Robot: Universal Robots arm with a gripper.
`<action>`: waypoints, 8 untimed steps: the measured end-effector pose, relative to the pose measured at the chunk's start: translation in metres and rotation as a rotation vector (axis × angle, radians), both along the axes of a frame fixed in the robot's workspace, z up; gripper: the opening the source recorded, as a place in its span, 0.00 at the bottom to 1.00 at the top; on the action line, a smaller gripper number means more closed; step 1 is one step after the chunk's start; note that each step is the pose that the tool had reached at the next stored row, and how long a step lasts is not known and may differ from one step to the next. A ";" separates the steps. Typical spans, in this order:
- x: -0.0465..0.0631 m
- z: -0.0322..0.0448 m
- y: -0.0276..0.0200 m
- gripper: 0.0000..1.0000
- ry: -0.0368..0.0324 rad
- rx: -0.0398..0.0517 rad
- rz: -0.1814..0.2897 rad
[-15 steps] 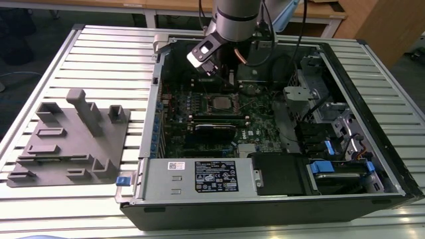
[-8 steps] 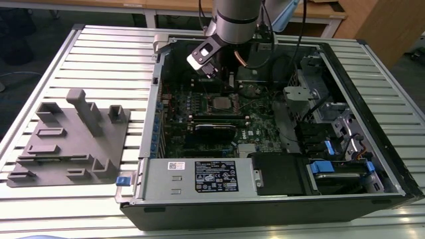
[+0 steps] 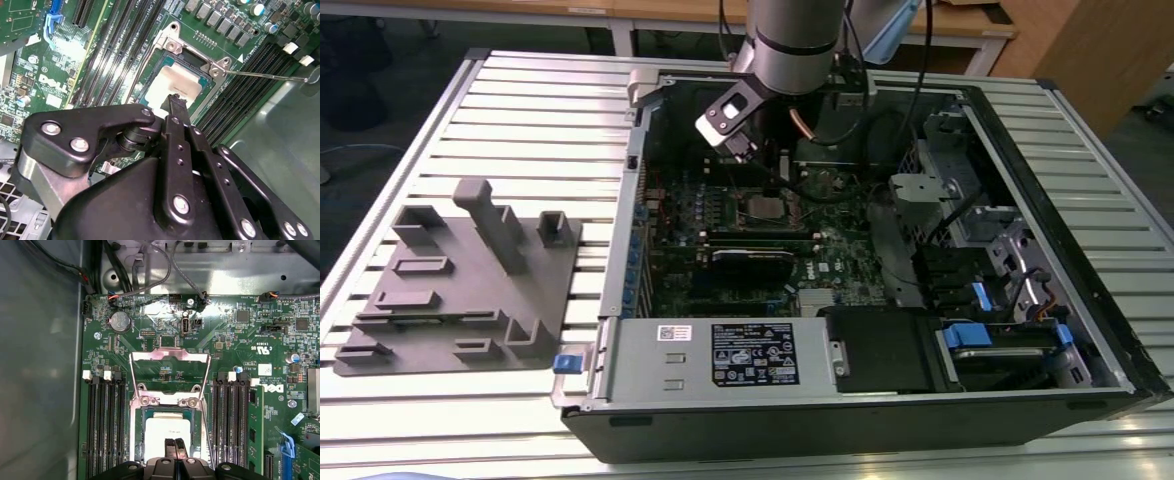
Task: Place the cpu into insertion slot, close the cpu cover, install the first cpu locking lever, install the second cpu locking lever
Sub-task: 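Place the cpu into insertion slot, then close the cpu cover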
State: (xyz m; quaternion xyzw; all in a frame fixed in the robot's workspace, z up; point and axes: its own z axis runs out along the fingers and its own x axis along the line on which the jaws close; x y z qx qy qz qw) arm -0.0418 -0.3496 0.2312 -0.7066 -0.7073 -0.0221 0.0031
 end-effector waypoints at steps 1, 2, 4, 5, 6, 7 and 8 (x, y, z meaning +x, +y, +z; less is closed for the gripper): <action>0.000 0.0000 0.0000 0.11 0.0001 -0.0002 0.000; 0.000 0.0000 0.0000 0.11 0.0001 -0.0002 0.000; 0.000 -0.0005 0.0000 0.11 0.0000 0.0000 0.000; 0.000 -0.0005 0.0000 0.11 0.0000 0.0000 0.000; 0.000 -0.0005 0.0000 0.11 0.0000 0.0000 0.000; 0.000 -0.0005 0.0000 0.11 0.0000 0.0001 0.000; 0.000 -0.0005 0.0000 0.11 -0.0001 0.0001 0.000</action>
